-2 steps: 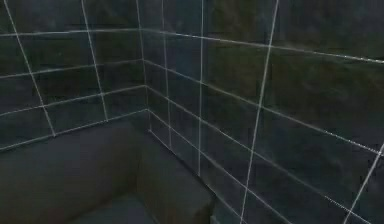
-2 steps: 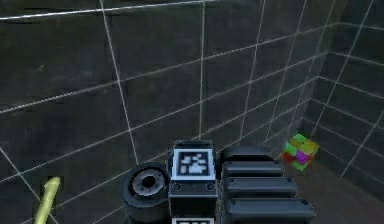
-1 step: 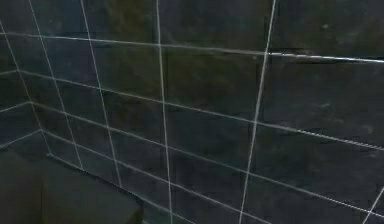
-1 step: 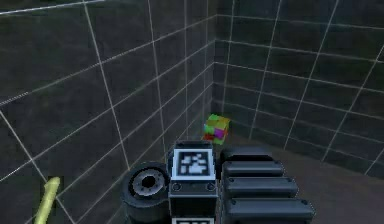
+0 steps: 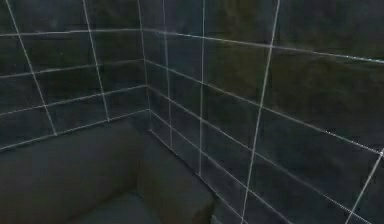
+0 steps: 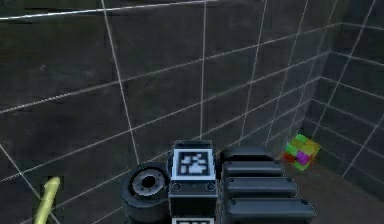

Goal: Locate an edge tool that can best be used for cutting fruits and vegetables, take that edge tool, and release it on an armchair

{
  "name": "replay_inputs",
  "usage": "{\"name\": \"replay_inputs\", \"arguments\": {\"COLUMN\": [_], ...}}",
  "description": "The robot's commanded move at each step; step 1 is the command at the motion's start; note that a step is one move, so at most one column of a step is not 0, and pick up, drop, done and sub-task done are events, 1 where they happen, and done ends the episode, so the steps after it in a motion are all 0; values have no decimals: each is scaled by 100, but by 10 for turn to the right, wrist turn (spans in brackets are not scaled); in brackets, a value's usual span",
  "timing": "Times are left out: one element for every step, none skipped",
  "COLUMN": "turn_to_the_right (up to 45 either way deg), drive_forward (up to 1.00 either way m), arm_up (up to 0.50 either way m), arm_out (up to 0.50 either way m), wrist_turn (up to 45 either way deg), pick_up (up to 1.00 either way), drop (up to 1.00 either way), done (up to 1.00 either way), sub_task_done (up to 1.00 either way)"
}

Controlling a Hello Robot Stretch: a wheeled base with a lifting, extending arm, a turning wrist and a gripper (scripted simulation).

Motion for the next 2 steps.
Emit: {"name": "replay_inputs", "arguments": {"turn_to_the_right": [270, -210], "drive_forward": [0, 0], "arm_up": [0, 0], "arm_out": [0, 0], "wrist_turn": [0, 0], "pick_up": [0, 0], "drop": [0, 0], "done": [0, 0], "sub_task_done": [0, 0]}}
